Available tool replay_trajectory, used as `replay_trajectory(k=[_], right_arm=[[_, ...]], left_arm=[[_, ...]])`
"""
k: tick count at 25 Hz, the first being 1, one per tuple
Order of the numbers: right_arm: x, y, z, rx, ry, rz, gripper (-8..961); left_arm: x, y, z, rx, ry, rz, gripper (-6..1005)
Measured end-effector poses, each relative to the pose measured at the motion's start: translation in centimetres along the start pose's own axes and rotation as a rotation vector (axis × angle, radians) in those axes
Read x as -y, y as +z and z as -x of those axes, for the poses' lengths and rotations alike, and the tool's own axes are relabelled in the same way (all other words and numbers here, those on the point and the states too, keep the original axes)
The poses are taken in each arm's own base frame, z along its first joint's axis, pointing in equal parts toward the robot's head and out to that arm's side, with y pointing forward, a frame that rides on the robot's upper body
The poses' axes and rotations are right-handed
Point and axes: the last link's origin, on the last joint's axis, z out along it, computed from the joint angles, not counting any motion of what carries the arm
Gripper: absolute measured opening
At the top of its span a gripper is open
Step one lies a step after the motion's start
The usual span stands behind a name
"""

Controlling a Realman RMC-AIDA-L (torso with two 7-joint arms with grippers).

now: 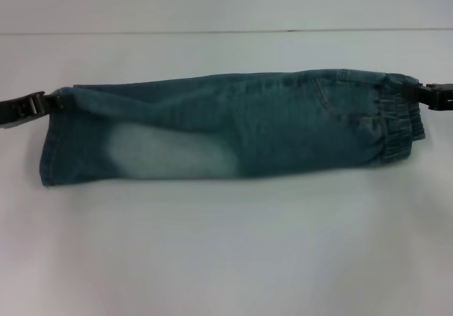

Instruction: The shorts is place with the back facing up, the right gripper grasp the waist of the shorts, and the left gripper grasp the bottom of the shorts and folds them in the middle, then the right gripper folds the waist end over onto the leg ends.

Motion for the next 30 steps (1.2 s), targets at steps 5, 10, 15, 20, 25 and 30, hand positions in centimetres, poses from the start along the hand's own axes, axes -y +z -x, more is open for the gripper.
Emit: replay_trajectory(k=[5, 10, 15, 20, 25, 30], right_arm=[[-0.2, 1.6, 0.0, 0.012, -0.004, -0.036, 69], [-0.5, 2.9, 0.5, 0.032, -0.028, -0.066, 71], [-0.4, 3.1, 1.1, 0.067, -0.051, -0.095, 74], [-0.1, 3.4, 1.3, 0.081, -0.060, -0.122, 76], [-0.3, 4.1, 1.1, 0.059, -0.079, -0.133, 79], [-0.8, 4.7, 1.1, 0.031, -0.085, -0.122, 81]], left_arm=[[0.3, 1.1, -0.5, -0.035, 0.030, -0.050, 80], [0.3, 2.0, -0.9, -0.044, 0.061, -0.090, 81], [0.7, 2.2, -1.2, -0.061, 0.067, -0.128, 88], [1.3, 2.4, -0.7, -0.058, 0.042, -0.153, 107], [1.6, 2.4, -0.3, -0.052, 0.030, -0.159, 125], [1.4, 2.4, -0.3, -0.042, 0.041, -0.151, 143]])
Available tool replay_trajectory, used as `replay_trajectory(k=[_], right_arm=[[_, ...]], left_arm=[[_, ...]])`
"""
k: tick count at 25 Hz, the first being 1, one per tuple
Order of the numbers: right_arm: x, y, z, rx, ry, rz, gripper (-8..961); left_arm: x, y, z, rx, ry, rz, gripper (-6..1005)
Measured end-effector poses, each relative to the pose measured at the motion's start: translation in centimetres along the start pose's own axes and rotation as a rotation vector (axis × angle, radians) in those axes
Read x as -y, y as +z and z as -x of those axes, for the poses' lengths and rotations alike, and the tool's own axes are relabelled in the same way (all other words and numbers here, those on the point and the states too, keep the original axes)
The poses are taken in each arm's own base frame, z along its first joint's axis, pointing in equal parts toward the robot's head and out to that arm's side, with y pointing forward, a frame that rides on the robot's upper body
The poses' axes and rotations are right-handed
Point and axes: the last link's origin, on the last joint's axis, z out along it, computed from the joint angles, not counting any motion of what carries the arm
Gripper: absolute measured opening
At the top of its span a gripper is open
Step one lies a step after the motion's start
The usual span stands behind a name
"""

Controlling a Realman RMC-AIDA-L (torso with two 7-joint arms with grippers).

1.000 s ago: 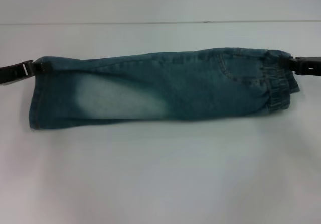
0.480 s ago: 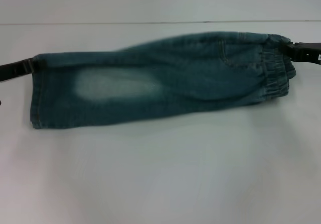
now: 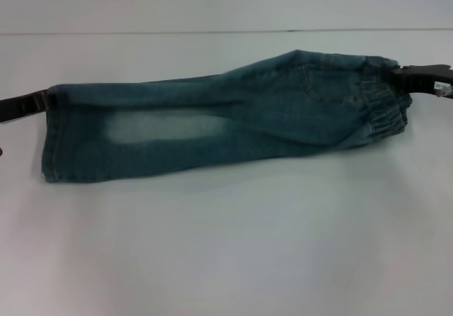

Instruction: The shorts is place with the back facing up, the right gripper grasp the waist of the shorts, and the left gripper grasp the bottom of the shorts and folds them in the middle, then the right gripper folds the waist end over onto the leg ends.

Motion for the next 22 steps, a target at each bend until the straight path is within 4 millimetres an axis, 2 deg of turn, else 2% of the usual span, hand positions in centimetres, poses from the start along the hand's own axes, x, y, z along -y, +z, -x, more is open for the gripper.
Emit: replay_trajectory(k=[7, 10, 12, 17, 20, 21, 22], right_arm=[[-0.3, 0.1, -0.2, -0.017, 0.000, 0.018, 85], [-0.3, -0.2, -0.3, -0.010, 0.008, 0.028, 86], [-0.3, -0.4, -0.3, -0.001, 0.016, 0.039, 315], [0.0, -1.9, 0.7, 0.051, 0.039, 0.080, 494], [0.7, -3.4, 1.9, 0.075, 0.064, 0.087, 624], [1.1, -4.0, 2.4, 0.078, 0.076, 0.088, 672], [1.4, -4.6, 2.9, 0.075, 0.090, 0.089, 719]], left_arm=[[0.0, 0.0, 0.1, -0.010, -0.010, -0.001, 169], [0.2, -0.3, 0.1, -0.029, -0.023, 0.000, 285], [0.3, -0.4, 0.1, -0.048, -0.029, 0.009, 362], [-0.2, -0.9, 0.1, -0.080, -0.015, 0.067, 561], [-1.3, -1.1, 0.3, -0.089, 0.041, 0.148, 690], [-2.3, -1.3, 0.7, -0.089, 0.096, 0.215, 735], [-2.3, -1.3, 0.7, -0.089, 0.096, 0.215, 779]])
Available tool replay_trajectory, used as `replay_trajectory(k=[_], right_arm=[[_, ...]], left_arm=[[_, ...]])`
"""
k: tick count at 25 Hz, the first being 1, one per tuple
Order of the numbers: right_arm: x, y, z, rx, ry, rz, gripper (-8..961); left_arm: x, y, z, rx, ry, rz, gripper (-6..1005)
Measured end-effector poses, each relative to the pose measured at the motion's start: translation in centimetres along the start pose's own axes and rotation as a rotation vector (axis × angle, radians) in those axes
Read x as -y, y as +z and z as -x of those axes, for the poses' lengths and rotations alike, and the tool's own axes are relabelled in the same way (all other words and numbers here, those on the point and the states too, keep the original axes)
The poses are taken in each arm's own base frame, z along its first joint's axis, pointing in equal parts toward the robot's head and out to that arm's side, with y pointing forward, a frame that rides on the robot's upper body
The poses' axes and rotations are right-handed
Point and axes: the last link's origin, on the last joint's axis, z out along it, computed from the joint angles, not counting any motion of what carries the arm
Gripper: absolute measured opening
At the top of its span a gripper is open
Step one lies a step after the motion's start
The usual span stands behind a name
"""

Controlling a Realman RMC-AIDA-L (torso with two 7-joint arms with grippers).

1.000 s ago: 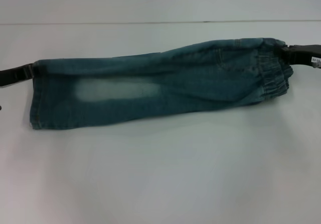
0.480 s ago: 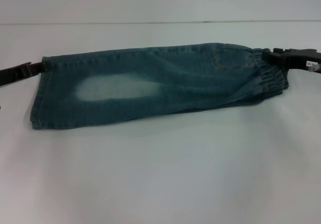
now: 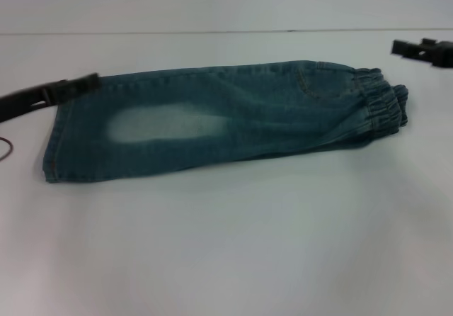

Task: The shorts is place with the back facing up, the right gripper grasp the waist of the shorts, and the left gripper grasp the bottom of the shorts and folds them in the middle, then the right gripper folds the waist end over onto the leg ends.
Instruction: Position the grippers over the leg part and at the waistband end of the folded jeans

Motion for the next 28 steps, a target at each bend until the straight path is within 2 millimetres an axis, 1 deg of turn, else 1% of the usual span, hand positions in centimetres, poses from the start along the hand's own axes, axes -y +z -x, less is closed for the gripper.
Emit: replay_trajectory(k=[1, 4, 6, 9, 12, 15, 19, 22, 28], right_arm=[[0.2, -0.6, 0.6, -0.011, 0.024, 0.003, 766], [0.9, -2.0, 2.3, -0.078, 0.079, 0.011, 796], [0.8, -2.6, 3.4, -0.146, 0.111, 0.026, 816], [0.4, -3.2, 4.7, -0.247, 0.123, 0.039, 846], [-0.2, -3.1, 5.7, -0.342, 0.097, 0.012, 876], [-0.5, -2.3, 5.8, -0.424, 0.075, -0.035, 871], [-1.0, -0.6, 5.3, -0.489, 0.053, -0.085, 862], [-1.1, 0.9, 4.4, -0.504, 0.036, -0.115, 854], [-1.5, 2.9, 3.3, -0.493, 0.026, -0.133, 837]], left_arm=[[-0.5, 0.0, 0.1, 0.003, 0.026, 0.028, 824], [-2.0, 0.3, 0.8, 0.025, 0.122, 0.119, 849], [-2.8, 0.4, 1.2, 0.046, 0.175, 0.169, 866], [-4.5, 0.6, 2.0, 0.101, 0.269, 0.282, 874], [-5.8, 0.5, 2.7, 0.139, 0.323, 0.373, 874], [-6.4, 0.6, 3.1, 0.145, 0.345, 0.412, 874], [-6.9, 0.9, 3.5, 0.150, 0.357, 0.431, 874], [-7.1, 1.2, 3.7, 0.153, 0.363, 0.430, 874], [-7.2, 1.5, 4.2, 0.158, 0.362, 0.432, 874]])
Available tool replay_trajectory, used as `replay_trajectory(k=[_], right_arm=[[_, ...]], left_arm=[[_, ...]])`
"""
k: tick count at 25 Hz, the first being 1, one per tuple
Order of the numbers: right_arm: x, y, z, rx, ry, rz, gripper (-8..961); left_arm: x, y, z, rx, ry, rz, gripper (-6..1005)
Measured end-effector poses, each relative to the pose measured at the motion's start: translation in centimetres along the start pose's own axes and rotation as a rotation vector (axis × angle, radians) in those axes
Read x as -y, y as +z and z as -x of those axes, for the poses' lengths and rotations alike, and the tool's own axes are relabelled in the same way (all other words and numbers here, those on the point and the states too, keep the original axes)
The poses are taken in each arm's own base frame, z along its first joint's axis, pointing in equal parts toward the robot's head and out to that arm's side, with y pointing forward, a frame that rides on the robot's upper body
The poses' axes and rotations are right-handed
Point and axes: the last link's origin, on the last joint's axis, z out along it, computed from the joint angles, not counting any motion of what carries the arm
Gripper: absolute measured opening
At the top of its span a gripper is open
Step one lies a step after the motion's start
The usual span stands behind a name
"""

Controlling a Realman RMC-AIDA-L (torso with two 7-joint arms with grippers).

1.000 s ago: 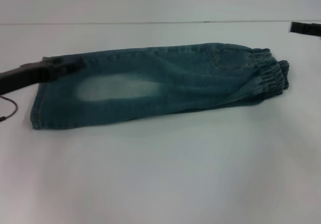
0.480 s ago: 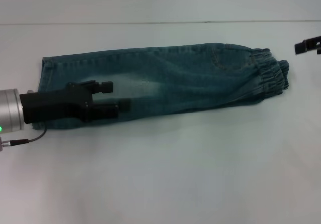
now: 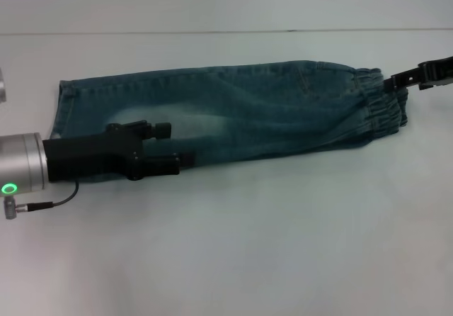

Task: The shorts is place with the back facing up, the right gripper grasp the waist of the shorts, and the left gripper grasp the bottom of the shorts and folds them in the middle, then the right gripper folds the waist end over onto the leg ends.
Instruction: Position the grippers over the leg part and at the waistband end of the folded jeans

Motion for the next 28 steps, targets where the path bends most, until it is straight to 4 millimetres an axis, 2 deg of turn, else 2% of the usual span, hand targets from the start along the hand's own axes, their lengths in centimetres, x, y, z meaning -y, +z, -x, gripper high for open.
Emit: replay_trajectory(k=[14, 22, 28], right_arm=[[-1.4, 3.3, -0.5, 0.039, -0.014, -0.035, 798], [-1.9, 3.8, -0.9, 0.029, -0.004, -0.016, 776], [-2.1, 3.5, -1.3, 0.011, 0.007, 0.021, 760]], left_arm=[[0.2, 0.3, 0.6, 0.007, -0.017, -0.020, 873], [0.2, 0.5, 1.0, 0.010, -0.026, -0.027, 873], [0.2, 0.5, 1.1, 0.011, -0.028, -0.027, 873]])
